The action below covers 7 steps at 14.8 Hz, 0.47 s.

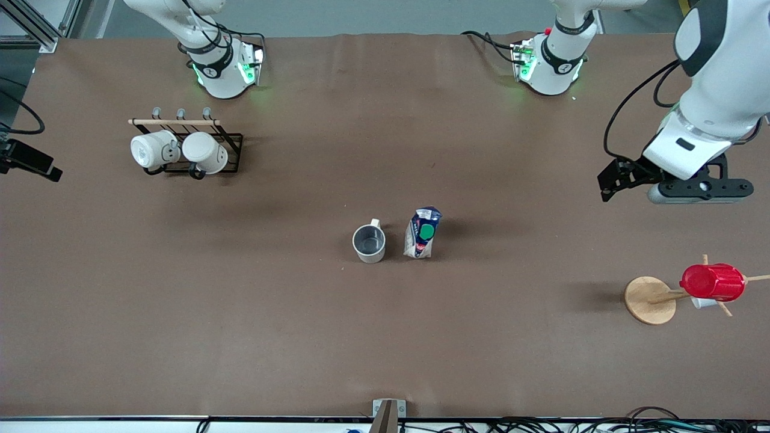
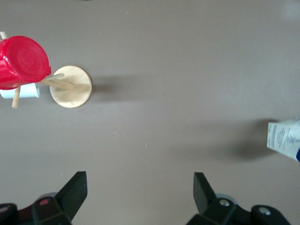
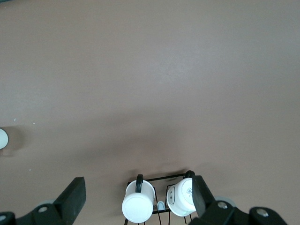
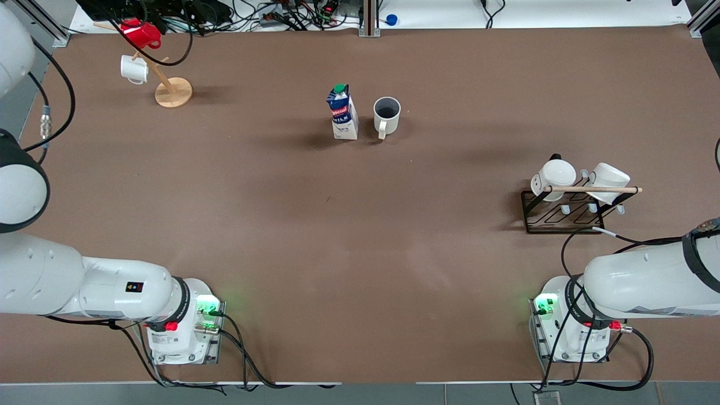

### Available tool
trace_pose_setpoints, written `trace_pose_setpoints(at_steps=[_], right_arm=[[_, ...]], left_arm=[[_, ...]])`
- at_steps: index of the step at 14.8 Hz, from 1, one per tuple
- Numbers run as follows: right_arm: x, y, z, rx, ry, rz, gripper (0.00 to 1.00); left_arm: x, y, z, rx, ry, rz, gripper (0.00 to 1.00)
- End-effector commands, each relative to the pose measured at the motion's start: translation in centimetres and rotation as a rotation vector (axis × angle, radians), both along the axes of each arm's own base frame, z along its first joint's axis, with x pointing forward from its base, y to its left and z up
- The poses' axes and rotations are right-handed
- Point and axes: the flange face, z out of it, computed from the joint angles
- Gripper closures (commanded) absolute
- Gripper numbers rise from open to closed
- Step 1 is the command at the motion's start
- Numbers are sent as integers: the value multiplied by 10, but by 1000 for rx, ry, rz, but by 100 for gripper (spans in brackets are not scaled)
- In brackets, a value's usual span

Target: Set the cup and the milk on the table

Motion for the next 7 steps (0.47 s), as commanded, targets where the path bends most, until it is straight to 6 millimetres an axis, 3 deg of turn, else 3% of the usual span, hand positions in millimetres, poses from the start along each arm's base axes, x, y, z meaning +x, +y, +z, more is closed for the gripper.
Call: trace_pose_setpoints(at_steps=[1, 4, 7], right_arm=[[-8, 3, 2, 8, 2, -3, 0], [-8, 3, 2, 8, 2, -3, 0], [-8, 3, 2, 8, 2, -3, 0]], left_arm=[[-8, -1, 35, -19, 71, -64, 0], [-12, 5, 52, -66, 76, -41, 0], [-11, 9, 57, -54, 85, -38, 0]])
